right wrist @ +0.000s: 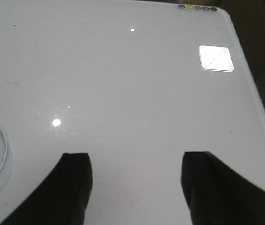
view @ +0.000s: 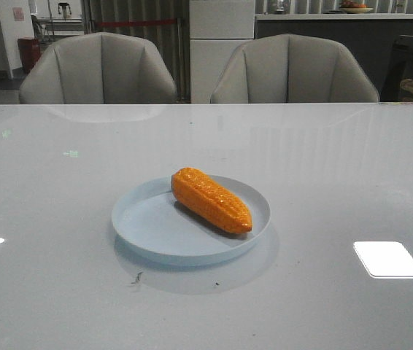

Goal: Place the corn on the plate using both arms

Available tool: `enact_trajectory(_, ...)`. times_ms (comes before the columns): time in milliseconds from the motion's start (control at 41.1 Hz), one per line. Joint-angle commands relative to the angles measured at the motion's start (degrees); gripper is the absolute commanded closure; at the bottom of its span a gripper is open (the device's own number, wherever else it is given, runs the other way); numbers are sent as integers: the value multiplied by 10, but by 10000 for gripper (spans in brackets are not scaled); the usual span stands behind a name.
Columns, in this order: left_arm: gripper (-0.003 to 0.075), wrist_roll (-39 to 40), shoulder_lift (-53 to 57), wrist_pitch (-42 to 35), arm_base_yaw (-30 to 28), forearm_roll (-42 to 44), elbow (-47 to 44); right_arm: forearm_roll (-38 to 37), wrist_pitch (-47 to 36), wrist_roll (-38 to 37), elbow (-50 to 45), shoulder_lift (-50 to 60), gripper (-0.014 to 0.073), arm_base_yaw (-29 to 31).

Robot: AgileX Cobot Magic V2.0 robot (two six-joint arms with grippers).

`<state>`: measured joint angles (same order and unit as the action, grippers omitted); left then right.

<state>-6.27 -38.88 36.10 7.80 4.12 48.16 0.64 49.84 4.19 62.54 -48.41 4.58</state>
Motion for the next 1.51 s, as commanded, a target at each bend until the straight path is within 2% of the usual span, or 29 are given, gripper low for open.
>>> enact_trajectory(0,141,5,-1,-45,0,3,7,-6,-50,5,-51,45,74,2)
enact_trajectory(219,141,5,-1,-48,0,3,7,-6,-67,5,-137,100,74,2)
enact_trajectory(803,143,5,-1,-58,0,2,7,-6,-61,5,-141,100,74,2)
enact_trajectory(876,192,5,-1,-61,0,2,7,-6,-61,5,-141,100,74,2)
enact_trajectory(925,269,5,-1,-61,0,1,7,-6,-61,5,-141,100,74,2)
enact_trajectory(1022,496,5,-1,-61,0,1,7,-6,-61,5,-141,100,74,2)
enact_trajectory(1095,635,5,-1,-61,0,1,7,-6,-61,5,-141,100,74,2)
enact_trajectory(1168,614,5,-1,-61,0,1,7,-6,-61,5,-141,100,74,2)
enact_trajectory(1484,631,5,-1,-58,0,7,7,-6,-61,5,-141,100,74,2)
